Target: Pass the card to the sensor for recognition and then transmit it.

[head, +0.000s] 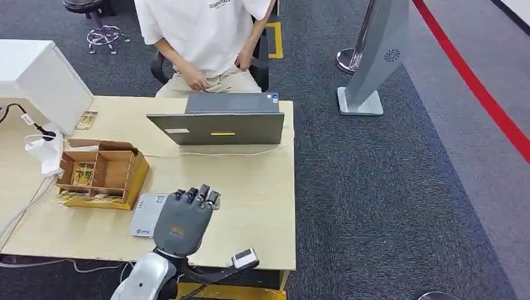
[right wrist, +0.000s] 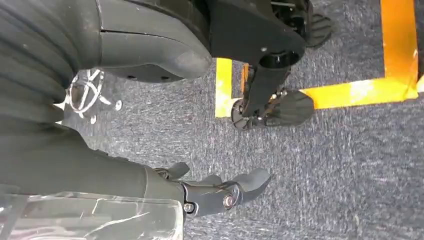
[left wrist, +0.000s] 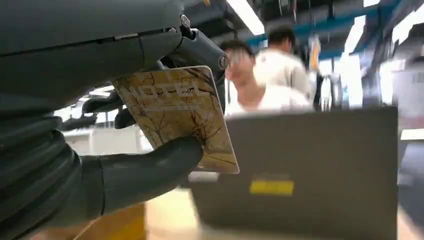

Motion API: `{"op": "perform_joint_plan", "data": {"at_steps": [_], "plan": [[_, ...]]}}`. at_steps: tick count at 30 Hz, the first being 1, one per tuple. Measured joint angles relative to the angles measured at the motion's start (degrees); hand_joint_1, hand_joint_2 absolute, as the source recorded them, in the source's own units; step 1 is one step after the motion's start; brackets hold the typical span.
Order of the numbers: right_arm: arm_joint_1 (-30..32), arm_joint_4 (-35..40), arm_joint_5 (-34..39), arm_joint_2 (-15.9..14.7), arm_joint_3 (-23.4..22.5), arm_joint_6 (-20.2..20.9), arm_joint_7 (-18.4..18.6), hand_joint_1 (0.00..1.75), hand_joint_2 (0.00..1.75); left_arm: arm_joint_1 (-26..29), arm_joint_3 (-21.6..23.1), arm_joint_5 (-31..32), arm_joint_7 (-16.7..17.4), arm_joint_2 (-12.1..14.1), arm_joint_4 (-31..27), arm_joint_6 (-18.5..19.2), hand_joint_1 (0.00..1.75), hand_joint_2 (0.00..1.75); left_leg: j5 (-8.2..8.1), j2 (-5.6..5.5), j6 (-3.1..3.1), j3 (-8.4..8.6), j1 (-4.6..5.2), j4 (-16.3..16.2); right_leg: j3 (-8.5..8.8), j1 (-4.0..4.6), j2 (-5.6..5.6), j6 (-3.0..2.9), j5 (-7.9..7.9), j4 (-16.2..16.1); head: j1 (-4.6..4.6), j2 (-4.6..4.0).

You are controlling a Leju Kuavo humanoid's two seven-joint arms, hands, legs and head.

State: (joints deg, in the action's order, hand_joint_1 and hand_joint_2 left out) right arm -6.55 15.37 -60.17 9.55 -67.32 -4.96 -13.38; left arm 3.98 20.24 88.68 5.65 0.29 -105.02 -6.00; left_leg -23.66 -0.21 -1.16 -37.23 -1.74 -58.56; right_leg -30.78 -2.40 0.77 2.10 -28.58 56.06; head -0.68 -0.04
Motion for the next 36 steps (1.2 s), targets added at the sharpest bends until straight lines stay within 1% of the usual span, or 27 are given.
{"op": "perform_joint_plan", "data": {"at_steps": [1, 2, 6, 10, 14, 16, 17, 19, 22, 24, 25, 27, 30, 33, 35, 36], "plan": [[0.0, 0.0, 0.2, 0.0, -0.3, -0.2, 0.0, 0.00, 1.75, 1.3, 0.0, 0.3, 1.9, 0.4, 1.0, 1.6, 1.75, 1.75, 0.00, 0.00, 0.00, 0.01, 0.00, 0.0, 0.01, 0.00, -0.01, 0.00, 0.00, 0.0, 0.00, 0.00], [0.0, 0.1, 0.2, 0.0, -0.5, -0.2, 0.1, 0.00, 1.75, 2.4, 0.0, 0.3, 2.7, 0.7, 2.1, 1.7, 1.75, 1.75, 0.01, 0.00, 0.00, 0.01, 0.00, 0.0, 0.01, 0.00, -0.01, 0.00, 0.00, 0.0, 0.00, 0.00], [0.0, 0.3, 0.2, 0.0, -1.3, -0.2, 0.2, 0.00, 1.75, 5.6, 0.0, 0.2, 2.7, 1.5, 4.3, 0.9, 1.75, 1.75, 0.01, -0.02, 0.01, 0.01, -0.01, 0.0, 0.06, 0.00, -0.05, 0.01, 0.00, 0.0, 0.00, 0.00], [0.0, 0.4, 0.2, 0.0, -1.5, -0.2, 0.2, 0.00, 1.75, 7.1, 0.0, 0.3, 2.4, 1.8, 4.6, 0.9, 1.75, 1.75, 0.01, -0.03, 0.01, 0.02, 0.00, 0.0, 0.10, 0.00, -0.06, 0.01, 0.01, 0.0, 0.02, 0.00], [0.0, 0.4, 0.3, 0.0, -1.9, -0.4, 0.3, 0.00, 1.75, 8.8, -0.3, 1.2, 5.5, 2.0, 4.6, 0.6, 1.75, 1.75, 0.01, -0.03, 0.01, 0.03, 0.01, 0.0, 0.10, 0.00, -0.07, 0.01, 0.01, 0.0, 0.00, 0.00], [0.1, 0.4, 0.2, 0.0, -2.0, -0.4, 0.6, 0.00, 1.75, 9.5, -1.3, 1.2, 7.1, 2.0, 4.3, 0.3, 1.75, 1.75, 0.01, -0.04, 0.01, 0.03, 0.00, 0.0, 0.10, 0.01, -0.09, 0.01, 0.01, 0.0, 0.00, 0.00], [0.1, 0.4, 0.1, 0.0, -2.0, -0.4, 0.7, 0.00, 1.75, 9.9, -2.2, 1.2, 7.1, 1.9, 4.3, 0.0, 1.75, 1.75, 0.01, -0.04, 0.01, 0.04, 0.00, 0.0, 0.10, 0.01, -0.09, 0.01, 0.01, 0.0, 0.00, 0.00], [0.1, 0.4, -0.5, 0.0, -2.0, -0.4, 0.8, 0.00, 1.75, 10.3, -5.2, 1.2, 7.0, 1.5, 4.3, -0.9, 1.75, 1.75, 0.01, -0.04, 0.01, 0.05, -0.01, 0.0, 0.11, 0.01, -0.09, 0.00, 0.00, 0.0, 0.00, 0.00], [0.1, 0.4, -1.2, 0.0, -2.0, -0.3, 1.0, 0.00, 1.75, 10.5, -11.0, 1.2, 5.0, 0.9, 4.4, -3.4, 1.75, 1.75, 0.01, -0.04, 0.00, 0.06, -0.01, 0.0, 0.12, 0.02, -0.09, 0.00, 0.00, 0.0, 0.00, 0.00], [0.1, 0.4, -1.9, 0.0, -2.0, -0.1, 1.0, 0.00, 1.75, 10.5, -15.7, 1.2, 3.5, 0.5, 4.9, -6.0, 1.75, 1.75, 0.02, -0.04, 0.00, 0.07, -0.01, 0.0, 0.13, 0.02, -0.09, 0.00, 0.00, 0.0, 0.00, 0.00], [0.1, 0.4, -2.3, 0.0, -1.9, -0.1, 1.0, 0.00, 1.75, 10.5, -18.0, 1.2, 2.5, 0.4, 5.2, -7.6, 1.75, 1.75, 0.02, -0.03, 0.00, 0.07, -0.01, 0.0, 0.13, 0.02, -0.09, 0.00, 0.00, 0.0, 0.00, 0.00], [0.2, 0.4, -2.9, 0.0, -1.8, -0.1, 1.0, 0.00, 1.75, 10.4, -22.6, 1.2, -0.4, -0.1, 6.0, -11.0, 1.75, 1.75, 0.02, -0.03, 0.00, 0.06, -0.01, 0.0, 0.13, 0.01, -0.09, 0.00, 0.00, 0.0, 0.00, 0.00], [0.2, 0.4, -3.8, 0.0, -1.3, 0.0, 1.0, 0.00, 1.75, 9.9, -28.9, 1.2, -4.5, -1.4, 7.1, -14.7, 1.75, 1.75, 0.01, -0.04, 0.01, 0.06, -0.01, 0.0, 0.13, 0.00, -0.09, 0.00, 0.00, 0.0, 0.00, 0.00], [0.2, 0.4, -4.3, 0.0, -1.0, 0.0, 1.0, 0.00, 1.75, 9.5, -32.6, 1.2, -5.7, -2.0, 8.2, -16.7, 1.75, 1.75, 0.01, -0.04, 0.01, 0.06, 0.00, 0.0, 0.12, 0.00, -0.09, 0.00, 0.00, 0.0, 0.00, 0.00], [0.2, 0.4, -4.7, 0.1, -0.8, 0.0, 1.0, 0.00, 1.75, 9.2, -33.8, 1.2, -5.6, -2.2, 8.8, -17.2, 1.75, 1.75, 0.01, -0.04, 0.01, 0.06, 0.00, 0.0, 0.12, 0.00, -0.10, 0.00, 0.00, 0.0, 0.00, 0.00], [0.2, 0.4, -4.9, 0.1, -0.7, 0.0, 0.9, 0.00, 1.75, 9.0, -34.0, 1.2, -4.7, -2.1, 9.3, -17.4, 1.75, 1.75, 0.01, -0.05, 0.01, 0.07, 0.00, 0.0, 0.12, 0.00, -0.11, 0.00, 0.00, 0.0, 0.00, 0.00]]}}
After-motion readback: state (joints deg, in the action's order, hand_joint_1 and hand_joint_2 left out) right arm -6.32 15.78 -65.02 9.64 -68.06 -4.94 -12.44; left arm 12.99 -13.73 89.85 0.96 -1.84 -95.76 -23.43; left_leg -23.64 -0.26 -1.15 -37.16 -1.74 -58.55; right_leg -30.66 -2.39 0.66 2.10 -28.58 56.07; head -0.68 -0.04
